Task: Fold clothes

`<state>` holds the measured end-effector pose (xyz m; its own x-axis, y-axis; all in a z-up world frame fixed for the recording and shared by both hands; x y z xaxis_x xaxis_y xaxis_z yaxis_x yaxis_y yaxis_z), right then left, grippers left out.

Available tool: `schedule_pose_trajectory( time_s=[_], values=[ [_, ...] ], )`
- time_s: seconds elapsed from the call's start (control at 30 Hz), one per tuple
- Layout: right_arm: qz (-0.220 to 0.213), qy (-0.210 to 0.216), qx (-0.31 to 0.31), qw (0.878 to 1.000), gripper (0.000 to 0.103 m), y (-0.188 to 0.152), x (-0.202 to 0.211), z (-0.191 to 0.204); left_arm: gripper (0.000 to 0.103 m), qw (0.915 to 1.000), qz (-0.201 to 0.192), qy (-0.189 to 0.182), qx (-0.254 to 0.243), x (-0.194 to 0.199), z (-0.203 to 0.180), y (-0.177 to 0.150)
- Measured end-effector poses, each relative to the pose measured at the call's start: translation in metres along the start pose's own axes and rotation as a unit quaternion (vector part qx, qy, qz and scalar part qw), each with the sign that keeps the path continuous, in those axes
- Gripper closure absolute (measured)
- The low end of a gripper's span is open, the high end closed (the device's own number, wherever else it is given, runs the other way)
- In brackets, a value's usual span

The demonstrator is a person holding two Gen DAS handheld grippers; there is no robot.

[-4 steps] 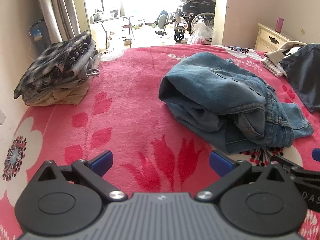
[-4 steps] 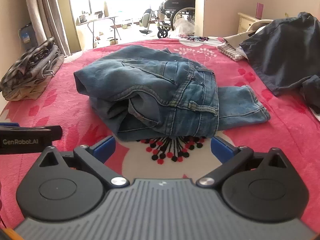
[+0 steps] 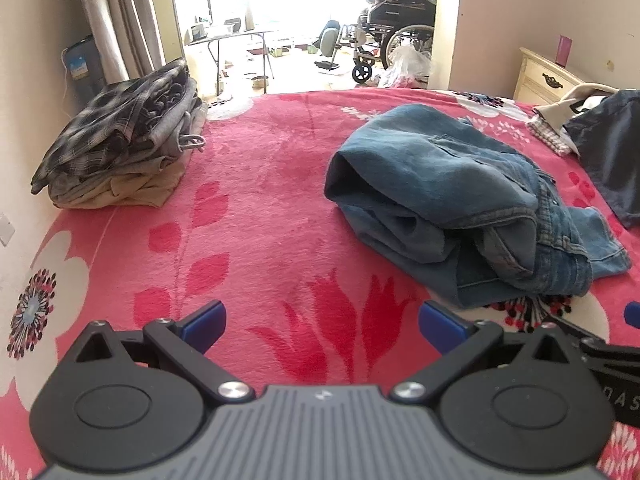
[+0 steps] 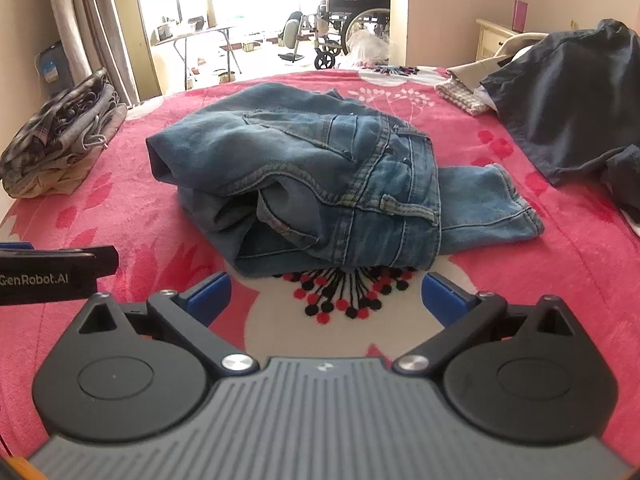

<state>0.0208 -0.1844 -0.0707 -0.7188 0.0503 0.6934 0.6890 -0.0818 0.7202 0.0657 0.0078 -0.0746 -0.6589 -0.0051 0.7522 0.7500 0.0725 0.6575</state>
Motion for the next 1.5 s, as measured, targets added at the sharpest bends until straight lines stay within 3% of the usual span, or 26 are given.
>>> schedule_pose_trajectory(
  time_s=[0.17,0.5,0.7,1.13,1.5],
  values=[
    [-0.007,-0.004,0.003,1.000,0.001,0.003,0.005,0.002,0.000,0.9998,0.001,0.017,-0.011,0.000,0.002,0.000],
    [-0.002,-0.007,0.007,1.000,0.001,0.001,0.001,0.001,0.000,0.9998,0.014,0.012,-0.012,-0.004,0.001,-0.005],
    [0.004,-0.010,0.011,1.000,0.001,0.001,0.000,0.002,0.000,0.9994,0.021,0.025,0.010,-0.006,0.007,-0.009],
    [0.010,-0.013,0.012,1.000,0.001,0.001,0.002,0.001,0.000,0.9990,-0.001,0.029,0.032,0.000,0.014,-0.005],
    [0.012,-0.023,0.016,1.000,0.001,-0.001,0.002,-0.002,0.000,0.9991,-0.003,0.042,0.008,-0.001,0.011,-0.008]
  ],
)
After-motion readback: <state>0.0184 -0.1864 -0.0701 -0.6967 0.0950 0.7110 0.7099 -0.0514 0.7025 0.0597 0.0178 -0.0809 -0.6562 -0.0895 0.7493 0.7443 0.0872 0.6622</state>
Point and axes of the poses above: each gripper's, at about its wrist camera, not at the fingertips, and x roughly against the way its jaws point, z to its left, y to its top, the point moved 10 cm from there along -x, roughly the way its jaws point, and after that the axes turned 4 degrees about x, right-handed, at the moved point
